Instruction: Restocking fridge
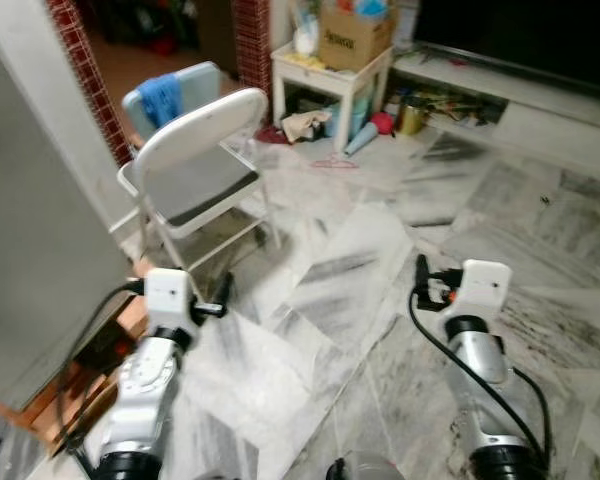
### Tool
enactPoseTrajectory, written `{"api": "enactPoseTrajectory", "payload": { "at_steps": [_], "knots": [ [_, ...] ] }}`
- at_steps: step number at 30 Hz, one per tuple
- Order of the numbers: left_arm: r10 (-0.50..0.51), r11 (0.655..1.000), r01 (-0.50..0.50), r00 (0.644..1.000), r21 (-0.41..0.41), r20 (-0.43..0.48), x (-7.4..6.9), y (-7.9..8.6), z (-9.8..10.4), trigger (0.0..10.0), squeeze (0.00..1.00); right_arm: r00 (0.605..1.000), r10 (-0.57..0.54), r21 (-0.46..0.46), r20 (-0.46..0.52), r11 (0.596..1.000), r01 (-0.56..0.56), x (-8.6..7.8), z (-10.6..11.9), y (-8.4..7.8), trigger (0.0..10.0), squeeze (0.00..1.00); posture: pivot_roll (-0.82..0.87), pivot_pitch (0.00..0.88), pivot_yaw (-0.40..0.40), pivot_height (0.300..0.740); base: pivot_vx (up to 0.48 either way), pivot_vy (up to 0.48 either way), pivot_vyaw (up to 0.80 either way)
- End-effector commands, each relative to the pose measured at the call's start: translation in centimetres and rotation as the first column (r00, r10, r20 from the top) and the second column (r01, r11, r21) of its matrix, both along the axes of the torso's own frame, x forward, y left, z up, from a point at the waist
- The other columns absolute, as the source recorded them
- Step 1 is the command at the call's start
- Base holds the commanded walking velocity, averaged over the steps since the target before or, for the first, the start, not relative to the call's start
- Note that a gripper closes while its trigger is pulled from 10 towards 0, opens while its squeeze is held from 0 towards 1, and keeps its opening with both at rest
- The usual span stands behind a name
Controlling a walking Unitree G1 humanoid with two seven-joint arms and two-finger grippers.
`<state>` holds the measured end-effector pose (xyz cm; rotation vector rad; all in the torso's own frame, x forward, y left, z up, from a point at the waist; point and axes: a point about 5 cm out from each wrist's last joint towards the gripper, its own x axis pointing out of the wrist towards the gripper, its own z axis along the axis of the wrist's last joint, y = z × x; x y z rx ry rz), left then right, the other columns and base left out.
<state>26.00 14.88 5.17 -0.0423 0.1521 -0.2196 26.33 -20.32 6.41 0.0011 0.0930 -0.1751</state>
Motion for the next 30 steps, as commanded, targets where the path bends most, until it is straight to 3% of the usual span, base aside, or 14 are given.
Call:
{"api": "enactPoseTrajectory", "payload": {
  "at_steps": [1,17,25,30],
  "knots": [
    [0.022,1.000,-0.022,1.000,0.021,0.015,0.1,1.1,0.4,10.0,0.00,1.000,0.016,0.015,0.014,1.000,-0.016,0.3,0.2,0.7,10.0,0.00,-0.06,0.000,-0.004,0.740,0.000,0.000,-0.80],
    [0.014,1.000,-0.015,1.000,0.019,0.007,0.2,1.2,0.3,10.0,0.00,1.000,-0.003,0.005,0.004,1.000,0.003,-0.7,-0.1,0.0,10.0,0.00,-0.07,0.000,0.004,0.740,0.000,0.081,-0.80],
    [0.035,0.999,-0.035,0.999,0.022,-0.005,-0.3,1.2,-0.2,10.0,0.00,1.000,0.001,0.002,0.000,1.000,-0.001,-0.9,-0.2,-0.1,10.0,0.00,-0.06,0.000,-0.021,0.740,0.000,0.132,-0.80],
    [0.109,0.991,-0.110,0.994,0.072,0.011,-1.0,2.0,-0.7,10.0,0.00,0.998,0.055,-0.020,-0.001,0.998,-0.055,-1.2,-0.3,0.6,10.0,0.00,-0.05,0.000,-0.031,0.740,0.000,0.000,0.00]
  ]
}}
